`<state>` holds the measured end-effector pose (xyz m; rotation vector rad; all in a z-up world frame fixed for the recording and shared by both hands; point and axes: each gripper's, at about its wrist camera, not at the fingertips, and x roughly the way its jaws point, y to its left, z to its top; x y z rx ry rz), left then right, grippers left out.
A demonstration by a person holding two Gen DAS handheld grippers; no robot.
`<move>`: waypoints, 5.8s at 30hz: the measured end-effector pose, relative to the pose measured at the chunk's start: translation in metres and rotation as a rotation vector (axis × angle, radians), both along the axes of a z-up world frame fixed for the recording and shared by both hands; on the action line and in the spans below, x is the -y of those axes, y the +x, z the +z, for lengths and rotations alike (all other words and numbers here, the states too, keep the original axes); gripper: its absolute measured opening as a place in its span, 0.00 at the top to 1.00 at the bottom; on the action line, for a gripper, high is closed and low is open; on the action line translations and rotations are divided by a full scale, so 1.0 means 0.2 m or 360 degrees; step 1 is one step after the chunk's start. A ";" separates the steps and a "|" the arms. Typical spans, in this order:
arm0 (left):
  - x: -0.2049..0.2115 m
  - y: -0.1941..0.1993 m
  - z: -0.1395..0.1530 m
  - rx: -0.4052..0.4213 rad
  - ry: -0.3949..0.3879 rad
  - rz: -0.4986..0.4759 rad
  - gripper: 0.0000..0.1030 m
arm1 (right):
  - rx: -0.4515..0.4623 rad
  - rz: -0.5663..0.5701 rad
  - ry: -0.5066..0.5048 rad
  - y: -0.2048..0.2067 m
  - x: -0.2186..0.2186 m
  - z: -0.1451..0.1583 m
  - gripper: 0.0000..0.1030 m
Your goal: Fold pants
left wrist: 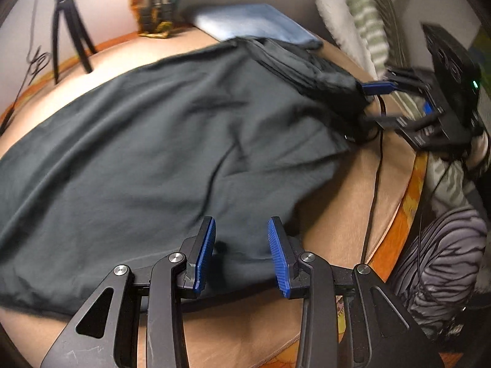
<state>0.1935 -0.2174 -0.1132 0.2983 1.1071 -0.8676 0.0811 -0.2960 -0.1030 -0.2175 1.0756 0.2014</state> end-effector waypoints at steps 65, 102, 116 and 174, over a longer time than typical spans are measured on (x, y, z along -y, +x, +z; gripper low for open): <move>-2.34 0.60 -0.06 -0.0090 -0.0598 0.1887 0.51 | 0.0226 -0.0275 0.0244 0.42 -0.36 0.33 0.23; -2.59 1.00 -0.31 0.0004 -0.0560 0.2230 0.50 | 0.0135 -0.0029 0.0331 0.75 -0.78 0.20 0.23; -2.65 1.04 -0.40 -0.0064 -0.0621 0.2189 0.43 | 0.0120 -0.0018 0.0344 0.78 -0.80 0.17 0.23; -1.51 0.58 -0.11 0.0739 0.0018 0.0912 0.81 | -0.0578 -0.0794 0.1440 2.02 -1.45 -0.65 0.28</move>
